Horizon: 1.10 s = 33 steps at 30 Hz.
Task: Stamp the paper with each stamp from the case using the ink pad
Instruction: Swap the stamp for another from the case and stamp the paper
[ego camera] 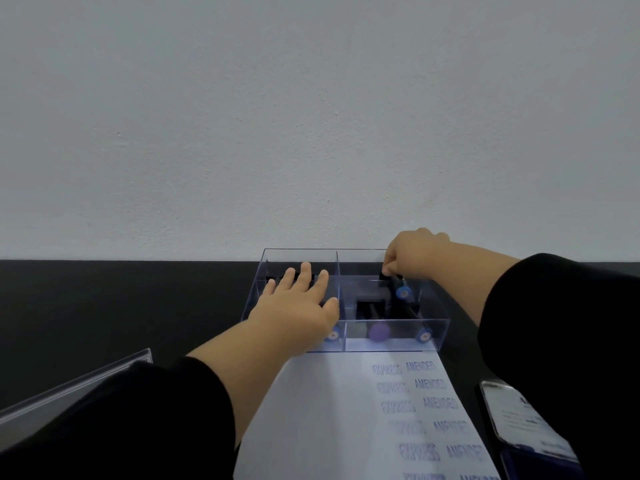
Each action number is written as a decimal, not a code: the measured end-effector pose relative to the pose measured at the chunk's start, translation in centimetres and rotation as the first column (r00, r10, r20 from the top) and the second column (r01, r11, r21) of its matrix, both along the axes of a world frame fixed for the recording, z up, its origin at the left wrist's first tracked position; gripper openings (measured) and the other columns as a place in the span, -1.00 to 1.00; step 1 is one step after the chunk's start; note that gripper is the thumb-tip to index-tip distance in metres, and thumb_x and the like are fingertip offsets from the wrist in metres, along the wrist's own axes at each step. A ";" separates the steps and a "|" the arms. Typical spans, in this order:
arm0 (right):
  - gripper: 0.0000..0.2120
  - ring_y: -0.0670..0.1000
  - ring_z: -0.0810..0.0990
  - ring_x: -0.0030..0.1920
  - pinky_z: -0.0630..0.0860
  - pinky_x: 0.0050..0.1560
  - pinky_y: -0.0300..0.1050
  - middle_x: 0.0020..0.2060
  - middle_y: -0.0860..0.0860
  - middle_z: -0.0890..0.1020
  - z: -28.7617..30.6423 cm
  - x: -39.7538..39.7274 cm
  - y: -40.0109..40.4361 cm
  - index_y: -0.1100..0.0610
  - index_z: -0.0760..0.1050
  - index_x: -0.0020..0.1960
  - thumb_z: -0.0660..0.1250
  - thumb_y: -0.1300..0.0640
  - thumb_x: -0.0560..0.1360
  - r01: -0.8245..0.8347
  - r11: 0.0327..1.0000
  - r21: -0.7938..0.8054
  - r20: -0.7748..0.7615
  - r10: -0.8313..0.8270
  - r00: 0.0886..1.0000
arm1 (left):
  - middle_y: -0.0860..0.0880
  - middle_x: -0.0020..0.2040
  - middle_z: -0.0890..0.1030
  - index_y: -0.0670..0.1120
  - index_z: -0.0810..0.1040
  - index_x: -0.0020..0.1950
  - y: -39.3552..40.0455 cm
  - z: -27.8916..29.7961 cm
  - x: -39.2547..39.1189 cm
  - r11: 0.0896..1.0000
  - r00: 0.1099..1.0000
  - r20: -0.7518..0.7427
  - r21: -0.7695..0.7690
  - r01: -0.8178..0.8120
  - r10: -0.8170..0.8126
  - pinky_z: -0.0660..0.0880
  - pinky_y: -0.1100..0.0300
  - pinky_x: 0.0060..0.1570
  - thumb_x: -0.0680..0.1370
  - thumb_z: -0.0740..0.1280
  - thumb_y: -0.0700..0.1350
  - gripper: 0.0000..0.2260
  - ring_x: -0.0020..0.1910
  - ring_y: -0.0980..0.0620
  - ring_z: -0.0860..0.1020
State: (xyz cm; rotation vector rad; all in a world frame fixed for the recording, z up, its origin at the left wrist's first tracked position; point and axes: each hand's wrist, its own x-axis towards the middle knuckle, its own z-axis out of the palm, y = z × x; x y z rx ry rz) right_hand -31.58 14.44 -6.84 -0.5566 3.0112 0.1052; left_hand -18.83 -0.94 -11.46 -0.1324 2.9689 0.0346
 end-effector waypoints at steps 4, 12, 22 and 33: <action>-0.75 0.04 0.45 0.17 0.31 0.20 -0.03 0.09 -0.04 0.58 1.0 1.6 -0.6 -0.08 0.55 0.13 0.23 -0.13 0.54 -0.072 0.994 -0.083 -0.036 0.069 0.997 | -0.06 0.54 -0.28 0.03 -0.23 0.55 0.0 0.8 -0.3 0.988 0.996 0.019 0.127 -0.094 0.092 -0.28 -0.08 0.44 0.65 -0.10 0.14 -0.46 0.52 -0.07 -0.26; -0.72 0.01 0.50 0.12 0.39 0.10 -0.15 0.14 0.00 0.56 2.3 3.8 -3.2 0.07 0.54 0.18 0.20 -0.03 0.58 -0.237 0.945 -0.224 0.048 0.253 0.966 | -0.07 0.54 -0.29 0.02 -0.20 0.56 -3.5 1.8 0.7 0.977 0.977 0.023 0.003 -0.213 0.213 -0.29 -0.19 0.41 0.62 -0.16 0.22 -0.43 0.51 -0.07 -0.31; -0.69 0.02 0.42 0.27 0.32 0.21 -0.16 0.28 0.01 0.49 0.7 5.3 -8.4 0.04 0.48 0.30 0.10 0.07 0.62 -0.312 0.927 -0.210 0.174 0.350 0.921 | -0.07 0.55 -0.25 -0.02 -0.18 0.56 -5.3 0.1 1.6 0.970 0.979 -0.045 0.155 -0.188 0.197 -0.22 -0.10 0.45 0.63 -0.11 0.19 -0.43 0.53 -0.02 -0.23; -0.67 0.11 0.34 0.31 0.20 0.32 0.14 0.30 -0.02 0.45 -1.7 4.8 -10.7 -0.01 0.44 0.28 0.01 0.05 0.62 -0.298 0.955 0.002 0.160 0.294 0.942 | -0.05 0.57 -0.19 -0.04 -0.12 0.57 -5.6 -0.5 1.5 0.959 0.974 -0.101 0.219 -0.178 0.204 -0.23 -0.08 0.45 0.64 -0.06 0.11 -0.46 0.53 0.00 -0.21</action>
